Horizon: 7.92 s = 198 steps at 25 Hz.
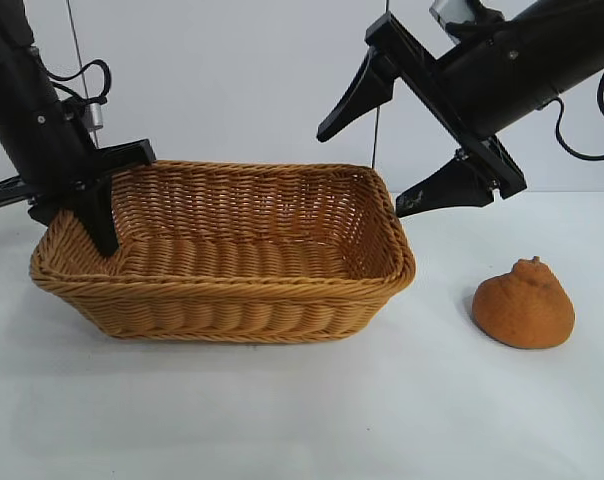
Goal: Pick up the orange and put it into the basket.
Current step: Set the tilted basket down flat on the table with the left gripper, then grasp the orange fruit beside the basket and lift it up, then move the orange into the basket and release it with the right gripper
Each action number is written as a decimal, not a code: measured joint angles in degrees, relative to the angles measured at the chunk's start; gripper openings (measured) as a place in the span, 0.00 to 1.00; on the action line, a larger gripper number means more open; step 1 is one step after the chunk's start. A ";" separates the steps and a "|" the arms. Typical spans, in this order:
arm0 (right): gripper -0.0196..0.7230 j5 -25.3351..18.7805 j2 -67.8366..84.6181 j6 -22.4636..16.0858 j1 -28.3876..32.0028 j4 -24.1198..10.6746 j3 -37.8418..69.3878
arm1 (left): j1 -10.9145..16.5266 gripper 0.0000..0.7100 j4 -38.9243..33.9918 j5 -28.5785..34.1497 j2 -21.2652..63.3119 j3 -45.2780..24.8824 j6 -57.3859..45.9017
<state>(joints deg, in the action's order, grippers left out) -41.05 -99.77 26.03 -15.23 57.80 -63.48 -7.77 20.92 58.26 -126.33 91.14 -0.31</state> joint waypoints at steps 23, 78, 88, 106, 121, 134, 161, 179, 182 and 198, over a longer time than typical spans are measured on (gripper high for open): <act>0.90 0.00 0.00 0.00 0.00 0.00 0.00 | 0.19 0.66 -8.27 2.92 13.28 0.06 0.31; 0.90 -0.28 0.00 0.00 0.00 -0.88 0.00 | 7.34 0.82 -18.77 10.82 76.81 -46.31 1.04; 0.90 -1.23 0.00 0.00 0.00 -0.88 0.00 | 7.34 0.82 -16.90 4.02 108.04 -61.92 0.98; 0.90 -5.26 0.00 -9.47 0.00 -20.53 -14.91 | 7.34 0.82 -17.50 2.79 126.55 -62.37 0.31; 0.90 -18.05 -3.44 -29.14 8.27 -50.07 -19.79 | 7.34 0.82 -17.90 2.79 126.59 -62.37 0.31; 0.90 -18.67 -21.43 -27.44 8.47 -49.15 -19.82 | 7.34 0.82 -17.90 2.79 126.59 -62.37 0.31; 0.07 -26.25 -9.76 -27.37 8.34 -45.68 -34.29 | 7.34 0.82 -17.92 2.67 126.59 -62.37 0.31; 0.07 -17.01 -10.48 -27.55 -18.52 -44.36 -37.12 | 7.34 0.82 -17.97 2.62 126.59 -62.37 0.31; 0.07 -15.37 -13.09 -29.02 -19.59 -45.07 -37.12 | 7.34 0.82 -17.97 2.62 126.59 -62.37 0.31; 0.17 -10.28 -28.15 -29.61 -19.59 -40.96 -37.12 | 7.34 0.82 -18.03 2.62 126.59 -62.37 0.31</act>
<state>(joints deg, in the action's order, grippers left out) -51.33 -127.92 -3.59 -34.82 16.84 -100.60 -0.44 2.89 60.89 0.27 28.77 0.00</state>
